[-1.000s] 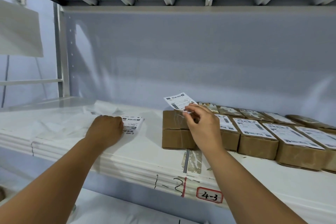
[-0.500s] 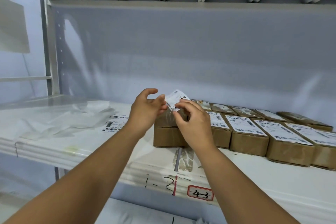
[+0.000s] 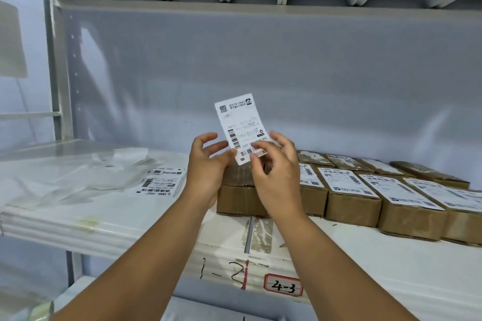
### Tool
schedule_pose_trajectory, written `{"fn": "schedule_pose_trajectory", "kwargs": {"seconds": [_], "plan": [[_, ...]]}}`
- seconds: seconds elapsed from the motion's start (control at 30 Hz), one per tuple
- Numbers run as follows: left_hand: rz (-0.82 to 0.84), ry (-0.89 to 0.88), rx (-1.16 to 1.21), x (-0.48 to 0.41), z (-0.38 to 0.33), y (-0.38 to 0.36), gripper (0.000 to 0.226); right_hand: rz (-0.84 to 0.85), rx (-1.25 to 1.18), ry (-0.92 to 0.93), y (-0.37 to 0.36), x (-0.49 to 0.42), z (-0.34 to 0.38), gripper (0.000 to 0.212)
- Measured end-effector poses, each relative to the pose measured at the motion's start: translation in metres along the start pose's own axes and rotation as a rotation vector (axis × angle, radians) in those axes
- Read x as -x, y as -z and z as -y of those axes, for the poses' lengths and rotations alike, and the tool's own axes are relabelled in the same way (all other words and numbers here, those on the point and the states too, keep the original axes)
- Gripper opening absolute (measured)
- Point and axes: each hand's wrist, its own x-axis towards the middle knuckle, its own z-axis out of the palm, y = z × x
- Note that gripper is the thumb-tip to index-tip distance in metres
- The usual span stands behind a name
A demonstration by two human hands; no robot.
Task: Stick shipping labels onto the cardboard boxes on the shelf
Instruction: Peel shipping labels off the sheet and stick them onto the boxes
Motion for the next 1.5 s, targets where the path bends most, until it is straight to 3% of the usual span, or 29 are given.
{"fn": "schedule_pose_trajectory", "kwargs": {"seconds": [0.17,0.37,0.6,0.77,0.87,1.0,1.13,1.3,1.43,1.47,1.5], "plan": [[0.058,-0.115,-0.104,0.005,0.000,0.001,0.048,-0.065,-0.124,-0.135,0.007,-0.002,0.005,0.033],[0.019,-0.064,0.136,0.005,-0.007,0.008,0.044,-0.002,-0.383,-0.324,0.010,-0.005,0.009,0.056],[0.096,-0.131,-0.030,0.012,-0.007,0.002,0.028,-0.028,-0.660,-0.413,0.013,-0.011,0.004,0.032],[0.039,-0.235,-0.165,0.014,-0.006,0.004,0.038,-0.017,-0.853,-0.453,0.015,-0.013,0.006,0.040],[0.028,-0.173,-0.038,0.013,-0.009,0.003,0.034,-0.010,-0.874,-0.451,0.017,-0.014,0.007,0.051],[0.054,0.033,0.330,0.013,-0.017,0.006,0.062,0.043,-0.915,-0.470,0.018,-0.014,0.009,0.058],[0.029,0.056,0.218,0.009,-0.016,0.011,0.075,0.055,-0.908,-0.521,0.020,-0.016,0.008,0.059],[0.114,-0.050,-0.054,0.015,-0.015,0.007,0.059,0.036,-0.975,-0.549,0.020,-0.016,0.007,0.061],[0.202,-0.093,-0.095,0.018,-0.013,0.005,0.009,-0.007,-1.050,-0.602,0.023,-0.016,0.006,0.056],[0.214,-0.088,-0.086,0.017,-0.013,0.005,0.002,-0.016,-1.068,-0.607,0.024,-0.017,0.006,0.055],[0.222,-0.086,-0.073,0.016,-0.012,0.005,0.009,-0.022,-1.073,-0.613,0.024,-0.017,0.006,0.054]]}}
